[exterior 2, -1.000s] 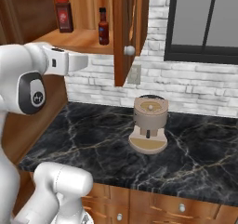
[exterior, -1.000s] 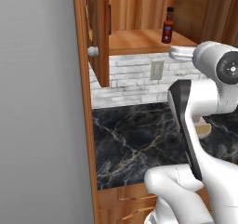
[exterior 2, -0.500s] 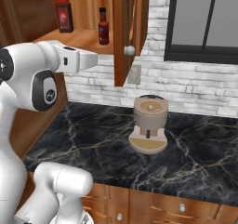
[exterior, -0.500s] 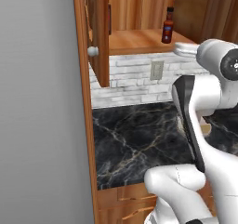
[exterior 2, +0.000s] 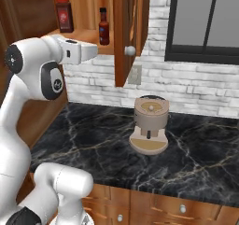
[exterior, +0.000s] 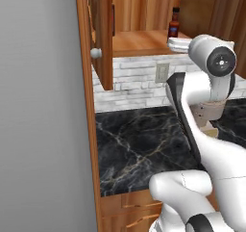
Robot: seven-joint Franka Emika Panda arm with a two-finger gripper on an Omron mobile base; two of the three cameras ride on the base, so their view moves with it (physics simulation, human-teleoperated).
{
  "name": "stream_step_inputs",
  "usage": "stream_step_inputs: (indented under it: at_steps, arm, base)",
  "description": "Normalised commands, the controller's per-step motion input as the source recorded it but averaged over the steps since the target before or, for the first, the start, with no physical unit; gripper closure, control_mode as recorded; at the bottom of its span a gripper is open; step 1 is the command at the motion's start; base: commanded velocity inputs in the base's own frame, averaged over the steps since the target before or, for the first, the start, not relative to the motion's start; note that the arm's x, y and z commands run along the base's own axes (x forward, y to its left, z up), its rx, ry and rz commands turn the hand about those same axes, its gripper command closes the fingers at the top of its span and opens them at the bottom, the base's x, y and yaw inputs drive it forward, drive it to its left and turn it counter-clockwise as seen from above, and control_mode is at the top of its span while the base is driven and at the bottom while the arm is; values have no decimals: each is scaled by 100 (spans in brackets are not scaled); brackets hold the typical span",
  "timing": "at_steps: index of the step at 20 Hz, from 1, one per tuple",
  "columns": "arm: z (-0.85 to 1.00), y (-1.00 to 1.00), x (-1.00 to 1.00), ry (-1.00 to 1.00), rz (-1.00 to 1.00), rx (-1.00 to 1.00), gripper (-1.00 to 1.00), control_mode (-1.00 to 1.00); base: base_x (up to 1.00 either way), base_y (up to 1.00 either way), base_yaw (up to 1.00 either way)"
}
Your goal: The dining table condiment station is running low on condiment bottle. Refill the condiment station by opening the cabinet and taking the condiment bottle from the cabinet and placing it on the dining table.
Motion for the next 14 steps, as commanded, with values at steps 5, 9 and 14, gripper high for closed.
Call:
stream_step_inputs:
  at_steps: [5, 9, 14]
  arm:
    - [12, 35, 47, -5, 0, -4, -100, -100]
    - [2, 10, 46, -3, 0, 0, -100, -100]
    - [0, -3, 36, 0, 0, 0, -100, -100]
  base:
    - [0, 0, 0]
    - [0, 0, 0]
    - [0, 0, 0]
